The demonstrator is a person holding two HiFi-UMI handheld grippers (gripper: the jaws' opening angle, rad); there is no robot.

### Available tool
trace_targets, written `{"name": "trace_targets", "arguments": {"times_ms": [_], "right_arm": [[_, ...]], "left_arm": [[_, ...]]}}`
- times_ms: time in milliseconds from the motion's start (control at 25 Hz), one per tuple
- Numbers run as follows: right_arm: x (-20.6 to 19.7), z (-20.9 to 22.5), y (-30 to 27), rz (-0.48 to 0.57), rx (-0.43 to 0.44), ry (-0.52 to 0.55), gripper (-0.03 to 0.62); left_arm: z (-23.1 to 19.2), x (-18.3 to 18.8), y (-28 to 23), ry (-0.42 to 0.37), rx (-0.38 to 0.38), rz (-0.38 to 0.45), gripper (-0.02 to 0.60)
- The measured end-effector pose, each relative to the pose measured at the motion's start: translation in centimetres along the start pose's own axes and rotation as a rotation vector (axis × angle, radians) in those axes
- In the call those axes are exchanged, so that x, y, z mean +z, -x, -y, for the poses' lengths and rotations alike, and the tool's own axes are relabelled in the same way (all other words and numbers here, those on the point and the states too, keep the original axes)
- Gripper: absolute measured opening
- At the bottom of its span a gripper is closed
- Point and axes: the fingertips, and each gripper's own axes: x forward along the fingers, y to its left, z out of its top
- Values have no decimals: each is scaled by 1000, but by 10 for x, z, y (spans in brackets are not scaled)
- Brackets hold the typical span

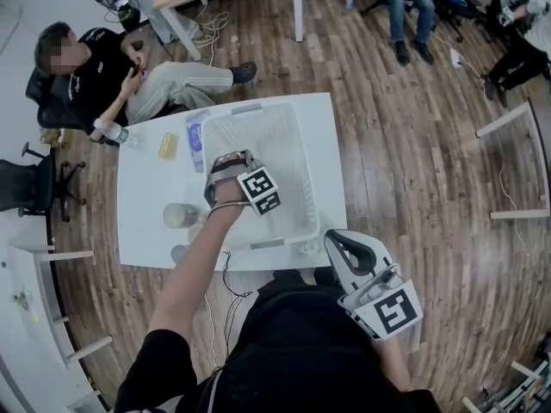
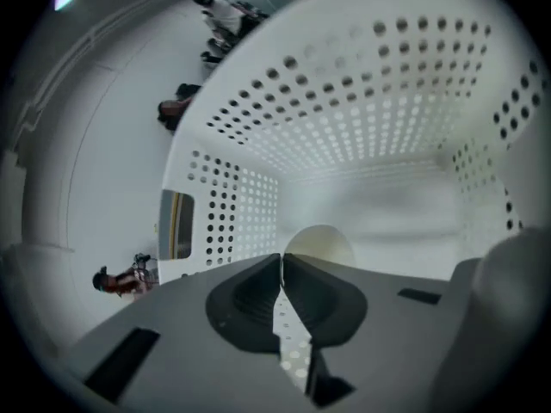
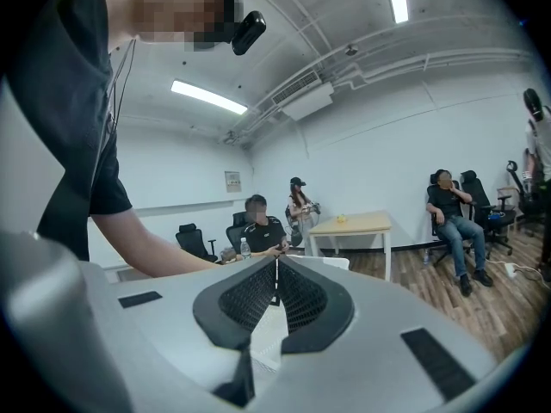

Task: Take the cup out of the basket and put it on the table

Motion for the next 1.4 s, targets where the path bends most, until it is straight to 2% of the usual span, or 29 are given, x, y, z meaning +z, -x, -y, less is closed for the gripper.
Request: {"name": "trace_targets", "arguments": {"times_ms": [200, 400, 520, 680, 760, 880, 1040, 1160, 1400], "right_arm": [[-1, -9, -2, -5, 44, 11, 26], [2, -22, -9, -7, 93, 18, 26], [4, -32, -15, -9, 136, 20, 26], [5, -46, -31, -12, 201, 22, 26], [5, -56, -41, -16, 235, 25, 26], [4, -72, -58, -30, 290, 31, 26], [-4, -98, -78, -51, 359, 43, 26], [-13, -110, -88, -73, 391, 55, 26], [-15, -145, -115, -129, 417, 85, 26]], "left_arm": [[-9, 9, 64, 329, -74, 192, 20], [-6, -3, 125, 521, -148, 305, 20], [-10, -28, 163, 658, -144, 366, 20], [-17, -86, 204, 860, -106, 410, 20], [-15, -126, 213, 939, -91, 384, 20], [-7, -191, 214, 1041, -56, 297, 20], [26, -264, 199, 1166, -53, 181, 20], [60, -297, 174, 1211, -94, 91, 20], [115, -358, 112, 1270, -227, -17, 20]]}}
